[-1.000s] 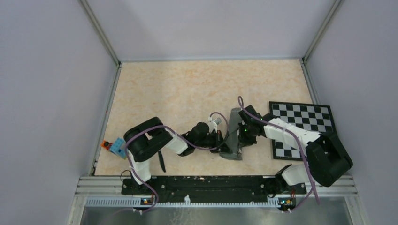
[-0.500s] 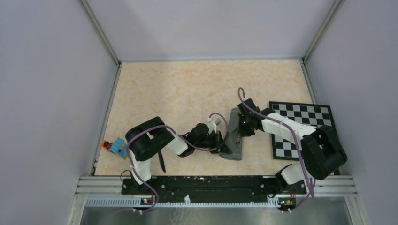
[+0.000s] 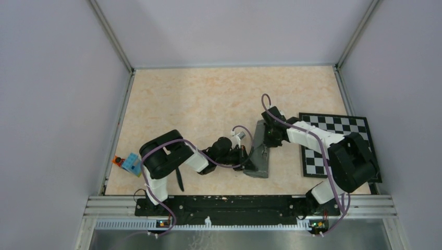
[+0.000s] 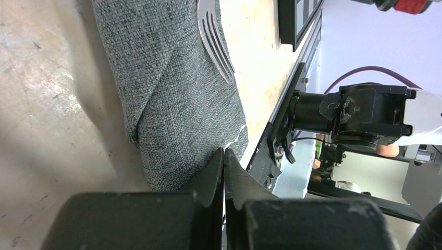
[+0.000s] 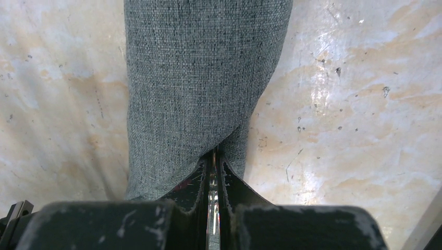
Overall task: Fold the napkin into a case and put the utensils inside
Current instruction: Insert the fork into the folded napkin.
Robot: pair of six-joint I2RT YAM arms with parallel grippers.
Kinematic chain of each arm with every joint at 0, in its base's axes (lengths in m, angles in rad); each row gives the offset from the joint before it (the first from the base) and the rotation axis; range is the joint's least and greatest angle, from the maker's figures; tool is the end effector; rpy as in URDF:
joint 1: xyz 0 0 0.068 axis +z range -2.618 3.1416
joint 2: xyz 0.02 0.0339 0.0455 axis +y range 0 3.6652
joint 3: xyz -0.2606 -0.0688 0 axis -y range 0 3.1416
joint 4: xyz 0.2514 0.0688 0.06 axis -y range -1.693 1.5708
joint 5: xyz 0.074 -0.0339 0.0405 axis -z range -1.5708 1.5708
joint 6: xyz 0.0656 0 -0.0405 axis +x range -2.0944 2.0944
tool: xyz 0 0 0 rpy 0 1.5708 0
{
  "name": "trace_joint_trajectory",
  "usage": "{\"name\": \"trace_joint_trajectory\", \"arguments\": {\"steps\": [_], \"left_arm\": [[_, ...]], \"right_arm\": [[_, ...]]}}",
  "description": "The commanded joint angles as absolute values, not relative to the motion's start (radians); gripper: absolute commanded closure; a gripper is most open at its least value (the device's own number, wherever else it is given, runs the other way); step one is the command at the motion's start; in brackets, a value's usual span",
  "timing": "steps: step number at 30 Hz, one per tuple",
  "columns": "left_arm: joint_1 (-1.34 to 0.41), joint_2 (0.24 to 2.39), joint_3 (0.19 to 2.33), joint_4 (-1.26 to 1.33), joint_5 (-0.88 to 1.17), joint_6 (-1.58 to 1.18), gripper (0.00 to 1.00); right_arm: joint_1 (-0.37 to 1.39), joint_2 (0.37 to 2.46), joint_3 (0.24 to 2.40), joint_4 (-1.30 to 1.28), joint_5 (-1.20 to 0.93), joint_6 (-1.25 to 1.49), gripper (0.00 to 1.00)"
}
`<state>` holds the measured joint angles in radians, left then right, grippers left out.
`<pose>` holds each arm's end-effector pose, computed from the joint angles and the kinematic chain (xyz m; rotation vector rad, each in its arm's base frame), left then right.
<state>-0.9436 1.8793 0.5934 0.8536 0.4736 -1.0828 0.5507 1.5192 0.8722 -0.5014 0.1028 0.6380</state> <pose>0.1798 -0.2990 0.0819 0.2034 2.4270 -1.6143 0.2595 0.1515 0.1431 0.1491 2.7234 0.2112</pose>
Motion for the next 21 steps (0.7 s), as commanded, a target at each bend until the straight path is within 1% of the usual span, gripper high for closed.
{"name": "trace_joint_trajectory", "arguments": {"steps": [1,6,12,14,16,19,21], "left_arm": [[-0.951,1.884,0.579,0.848,0.466,-1.063,1.00],[-0.951,1.872,0.580,0.841,0.463,-1.060,1.00],[-0.951,1.844,0.600,0.807,0.462,-1.041,1.00],[-0.951,1.823,0.603,0.794,0.459,-1.035,1.00],[-0.951,1.802,0.604,0.769,0.448,-1.026,1.00],[-0.951,1.766,0.603,0.736,0.434,-1.016,0.96],[-0.951,1.738,0.602,0.717,0.425,-1.011,0.94]], "right_arm": [[0.532,1.541,0.926,-0.486,0.131,0.619,1.00],[0.531,1.545,0.919,-0.492,0.110,0.614,0.99],[0.532,1.524,0.942,-0.519,0.096,0.604,0.82],[0.532,1.510,0.948,-0.533,0.090,0.602,0.78],[0.531,1.492,0.943,-0.541,0.086,0.601,0.75],[0.532,1.463,0.935,-0.552,0.079,0.593,0.72],[0.532,1.442,0.926,-0.557,0.072,0.584,0.71]]}}
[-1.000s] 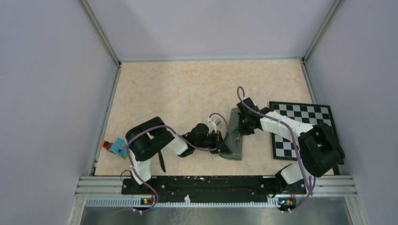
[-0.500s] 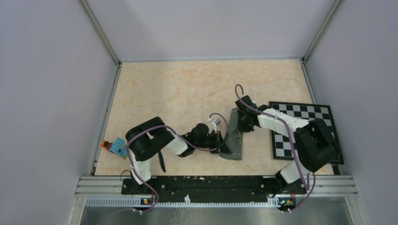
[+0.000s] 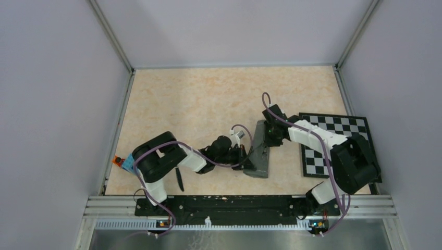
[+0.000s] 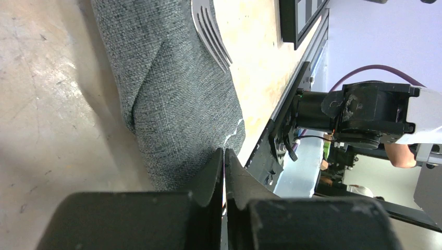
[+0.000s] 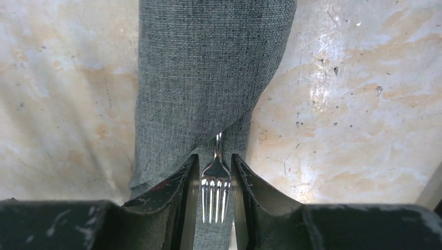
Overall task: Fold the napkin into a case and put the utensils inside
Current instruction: Insert the fork into the folded napkin.
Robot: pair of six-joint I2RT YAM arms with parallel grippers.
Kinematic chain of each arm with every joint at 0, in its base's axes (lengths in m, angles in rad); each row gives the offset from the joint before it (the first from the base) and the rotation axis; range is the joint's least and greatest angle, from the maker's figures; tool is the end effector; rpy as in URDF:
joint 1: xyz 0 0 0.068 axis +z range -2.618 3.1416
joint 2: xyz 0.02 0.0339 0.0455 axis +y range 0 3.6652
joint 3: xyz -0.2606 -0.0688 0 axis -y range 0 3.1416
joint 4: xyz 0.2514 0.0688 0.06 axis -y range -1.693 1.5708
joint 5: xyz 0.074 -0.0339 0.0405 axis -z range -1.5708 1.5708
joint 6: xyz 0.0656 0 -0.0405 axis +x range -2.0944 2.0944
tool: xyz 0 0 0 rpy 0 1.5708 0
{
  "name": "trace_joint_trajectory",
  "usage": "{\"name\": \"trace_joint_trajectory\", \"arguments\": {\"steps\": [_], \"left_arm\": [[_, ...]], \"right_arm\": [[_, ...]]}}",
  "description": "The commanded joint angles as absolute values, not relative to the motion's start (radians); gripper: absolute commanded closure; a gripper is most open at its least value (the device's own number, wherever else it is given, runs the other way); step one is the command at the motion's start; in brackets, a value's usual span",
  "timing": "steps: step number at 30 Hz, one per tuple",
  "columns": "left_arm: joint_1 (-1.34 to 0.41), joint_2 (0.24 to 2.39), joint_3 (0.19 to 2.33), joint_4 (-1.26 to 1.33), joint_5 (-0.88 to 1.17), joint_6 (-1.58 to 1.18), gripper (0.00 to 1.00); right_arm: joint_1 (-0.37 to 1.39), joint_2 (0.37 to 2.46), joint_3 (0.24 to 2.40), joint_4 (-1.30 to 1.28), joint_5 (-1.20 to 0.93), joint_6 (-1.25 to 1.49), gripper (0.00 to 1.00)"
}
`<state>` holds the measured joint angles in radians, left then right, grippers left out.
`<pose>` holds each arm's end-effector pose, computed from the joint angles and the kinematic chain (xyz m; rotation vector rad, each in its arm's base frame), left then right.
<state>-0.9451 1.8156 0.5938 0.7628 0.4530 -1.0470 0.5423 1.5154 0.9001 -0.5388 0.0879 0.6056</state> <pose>0.1786 -0.2962 0.0917 0.2227 2.4340 -1.5647 0.2616 0.1509 0.1502 0.1120 2.7347 0.2131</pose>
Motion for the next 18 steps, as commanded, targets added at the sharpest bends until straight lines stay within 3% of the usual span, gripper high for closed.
{"name": "trace_joint_trajectory", "arguments": {"steps": [1,5,8,13,18], "left_arm": [[-0.951,1.730,0.603,0.707,0.424,-1.010,0.94],[-0.951,1.681,0.596,0.695,0.438,-1.015,0.91],[-0.949,1.576,0.582,0.655,0.444,-0.996,0.83],[-0.941,1.257,0.610,0.158,0.216,-0.854,0.44],[-0.872,0.997,0.651,-0.416,-0.120,-0.849,0.12]], "right_arm": [[0.531,1.431,0.921,-0.556,0.068,0.581,0.71],[0.531,1.389,0.907,-0.571,0.047,0.551,0.71],[0.532,1.320,0.894,-0.587,-0.006,0.464,0.63],[0.532,1.160,0.850,-0.588,-0.099,0.336,0.47],[0.532,1.047,0.789,-0.485,-0.255,0.337,0.43]]}}
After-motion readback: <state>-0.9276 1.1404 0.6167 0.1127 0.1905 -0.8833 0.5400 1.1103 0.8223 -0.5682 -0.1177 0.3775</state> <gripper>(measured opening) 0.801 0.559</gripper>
